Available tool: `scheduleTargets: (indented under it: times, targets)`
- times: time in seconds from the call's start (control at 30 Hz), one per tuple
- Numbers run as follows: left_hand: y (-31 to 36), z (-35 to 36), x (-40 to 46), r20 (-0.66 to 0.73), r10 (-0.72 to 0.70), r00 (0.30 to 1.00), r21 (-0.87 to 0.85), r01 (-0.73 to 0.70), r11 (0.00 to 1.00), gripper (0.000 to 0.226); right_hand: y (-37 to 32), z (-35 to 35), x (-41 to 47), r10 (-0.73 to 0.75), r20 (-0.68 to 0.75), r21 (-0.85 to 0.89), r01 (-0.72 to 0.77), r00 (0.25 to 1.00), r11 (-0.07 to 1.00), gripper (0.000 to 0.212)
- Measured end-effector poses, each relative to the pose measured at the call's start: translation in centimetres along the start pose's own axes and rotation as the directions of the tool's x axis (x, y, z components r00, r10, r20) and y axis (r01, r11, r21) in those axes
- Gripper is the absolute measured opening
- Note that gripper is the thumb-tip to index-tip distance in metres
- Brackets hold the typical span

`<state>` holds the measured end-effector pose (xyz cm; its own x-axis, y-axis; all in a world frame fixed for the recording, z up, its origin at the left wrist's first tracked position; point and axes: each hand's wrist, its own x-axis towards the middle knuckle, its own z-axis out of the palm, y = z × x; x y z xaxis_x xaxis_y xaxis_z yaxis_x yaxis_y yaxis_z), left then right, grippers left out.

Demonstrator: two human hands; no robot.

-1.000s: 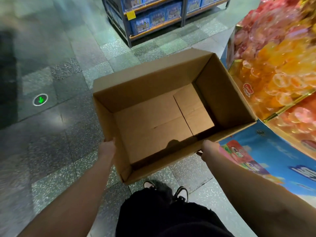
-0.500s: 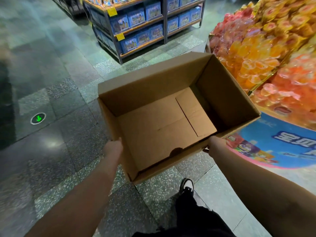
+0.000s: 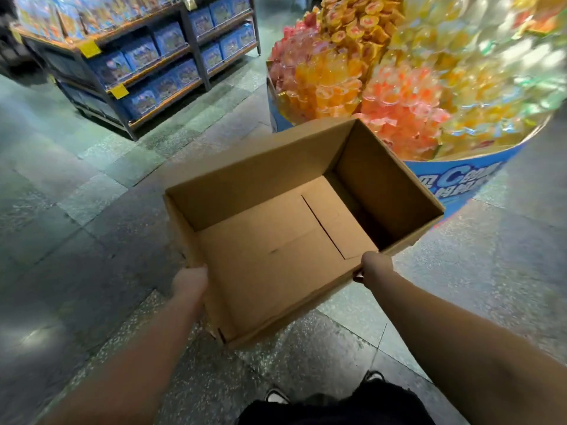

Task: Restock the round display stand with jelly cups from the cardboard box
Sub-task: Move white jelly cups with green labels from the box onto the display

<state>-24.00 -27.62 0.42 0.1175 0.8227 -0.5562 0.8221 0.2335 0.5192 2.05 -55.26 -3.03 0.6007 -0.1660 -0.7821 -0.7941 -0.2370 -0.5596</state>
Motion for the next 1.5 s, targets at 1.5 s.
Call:
scheduleTargets:
  times: [1.5]
  targets:
    - [30.9, 78.3, -52.6, 0.762, -0.306, 0.571, 0.243, 0.187, 0.952, 0.014, -9.6, -74.0, 37.9, 0.108, -0.41, -0.007, -0.121, 0.906, 0.993, 0.049]
